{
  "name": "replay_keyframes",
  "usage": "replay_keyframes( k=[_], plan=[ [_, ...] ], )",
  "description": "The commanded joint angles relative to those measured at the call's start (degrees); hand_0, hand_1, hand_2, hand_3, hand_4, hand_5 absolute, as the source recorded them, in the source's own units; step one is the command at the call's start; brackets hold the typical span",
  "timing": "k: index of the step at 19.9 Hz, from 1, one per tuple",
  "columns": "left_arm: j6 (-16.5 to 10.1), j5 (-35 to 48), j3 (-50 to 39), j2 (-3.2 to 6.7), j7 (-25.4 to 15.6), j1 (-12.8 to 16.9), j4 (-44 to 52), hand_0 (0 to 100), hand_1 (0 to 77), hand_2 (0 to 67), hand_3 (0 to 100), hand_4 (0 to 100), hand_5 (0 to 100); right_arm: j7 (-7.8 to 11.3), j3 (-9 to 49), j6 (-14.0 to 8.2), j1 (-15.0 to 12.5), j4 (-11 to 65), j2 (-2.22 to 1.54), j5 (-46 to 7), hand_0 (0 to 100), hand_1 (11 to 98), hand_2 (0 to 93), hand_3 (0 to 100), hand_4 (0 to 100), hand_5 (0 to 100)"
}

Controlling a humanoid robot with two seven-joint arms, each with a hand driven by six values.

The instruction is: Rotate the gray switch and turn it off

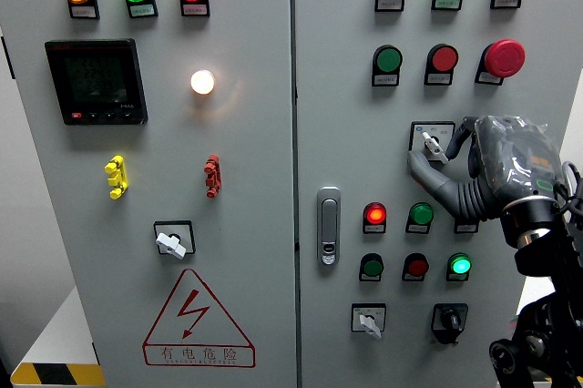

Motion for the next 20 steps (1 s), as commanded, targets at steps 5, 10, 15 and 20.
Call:
replay_keyframes(
  k=[5,10,15,20],
  plan=[
    [0.0,0.0,0.0,-0.07,0.0,0.0,0.0,0,0.0,13.1,18,10,12,0.0,-0.1,0.0,0.0,-0.3,-0.01,-0.2,33,27.2,63.1,100,92,100],
    [0.0,0.0,0.0,0.01,0.0,0.0,0.0,0,0.0,13.1,18,10,12,0.0,-0.1,0.0,0.1,-0.4,0.08,-0.7,35,27.2,63.3,100,92,100],
    [0.0,0.0,0.0,-0.07,0.0,0.0,0.0,0,0.0,13.1,18,10,12,-0.35,-0.2,0.0,0.0,-0.4,0.08,-1.0,40,27.1,65.4,100,92,100],
    [0.0,0.0,0.0,0.01,0.0,0.0,0.0,0,0.0,13.1,18,10,12,-0.61,-0.2,-0.1,0.1,-0.3,-0.01,-1.0,45,26.5,66.6,100,92,100]
  ],
)
